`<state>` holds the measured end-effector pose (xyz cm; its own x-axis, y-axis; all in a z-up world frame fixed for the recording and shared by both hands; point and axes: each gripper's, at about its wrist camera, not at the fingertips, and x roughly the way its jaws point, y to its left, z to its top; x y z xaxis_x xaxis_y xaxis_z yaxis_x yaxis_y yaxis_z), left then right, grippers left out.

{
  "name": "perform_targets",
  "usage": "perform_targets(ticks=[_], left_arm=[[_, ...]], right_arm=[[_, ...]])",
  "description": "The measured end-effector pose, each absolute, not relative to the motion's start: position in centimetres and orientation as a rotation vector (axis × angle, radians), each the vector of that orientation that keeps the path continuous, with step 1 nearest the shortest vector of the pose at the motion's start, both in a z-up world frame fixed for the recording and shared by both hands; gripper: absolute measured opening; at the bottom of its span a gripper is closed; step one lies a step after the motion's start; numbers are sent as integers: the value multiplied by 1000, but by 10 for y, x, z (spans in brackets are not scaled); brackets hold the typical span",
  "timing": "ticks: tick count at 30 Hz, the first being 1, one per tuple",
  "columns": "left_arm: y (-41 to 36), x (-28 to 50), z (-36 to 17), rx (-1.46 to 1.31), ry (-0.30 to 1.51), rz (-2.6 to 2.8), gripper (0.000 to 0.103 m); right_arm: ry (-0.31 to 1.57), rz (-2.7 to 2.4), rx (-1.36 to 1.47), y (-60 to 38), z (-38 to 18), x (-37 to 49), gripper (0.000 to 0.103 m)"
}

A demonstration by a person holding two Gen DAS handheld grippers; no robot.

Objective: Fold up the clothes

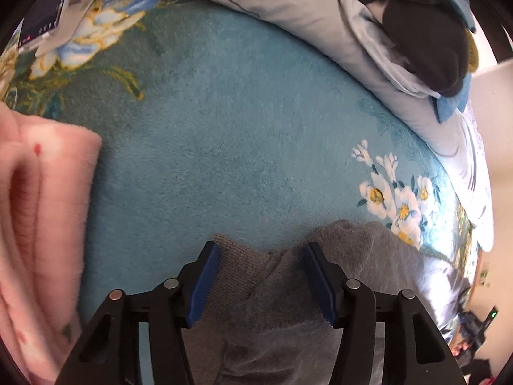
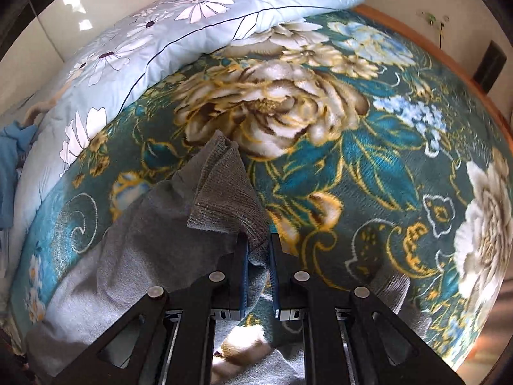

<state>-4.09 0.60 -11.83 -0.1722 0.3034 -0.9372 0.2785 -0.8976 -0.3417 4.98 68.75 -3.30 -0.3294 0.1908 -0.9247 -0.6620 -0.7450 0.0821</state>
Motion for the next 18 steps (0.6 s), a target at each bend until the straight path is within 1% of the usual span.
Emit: perform_targets(ticks=[4,5,6,7,8,9,12,16,18], left_arm=[[7,-43,-118,-1993,-717,2293,59],[8,-42,-118,-1994,-700,2296,50],[10,-41,-117,-2006,-665,2309,32],[11,-40,-117,-2011,-639,2320,27],[11,-39,-115,-1995,-647,2323,7],[11,-38,-113,-1973,-676,2321,0],[12,-36,-96,-1867,-748,2369,0],[22,-49,-61,-1717,-706,2444,0],[27,-62,-52,-1721,-667,2436,0]], right_arm=[[617,2150,-1358,684,-20,43,12],[612,2163,-1353,682,-16,41,12],[606,2177,-1349,681,-11,38,12],[601,2191,-1345,679,-7,36,12],[595,2205,-1340,678,-2,33,12],[590,2219,-1336,676,2,31,12],[567,2260,-1305,672,17,21,12],[560,2348,-1225,670,47,5,12],[565,2389,-1185,671,62,-1,12]])
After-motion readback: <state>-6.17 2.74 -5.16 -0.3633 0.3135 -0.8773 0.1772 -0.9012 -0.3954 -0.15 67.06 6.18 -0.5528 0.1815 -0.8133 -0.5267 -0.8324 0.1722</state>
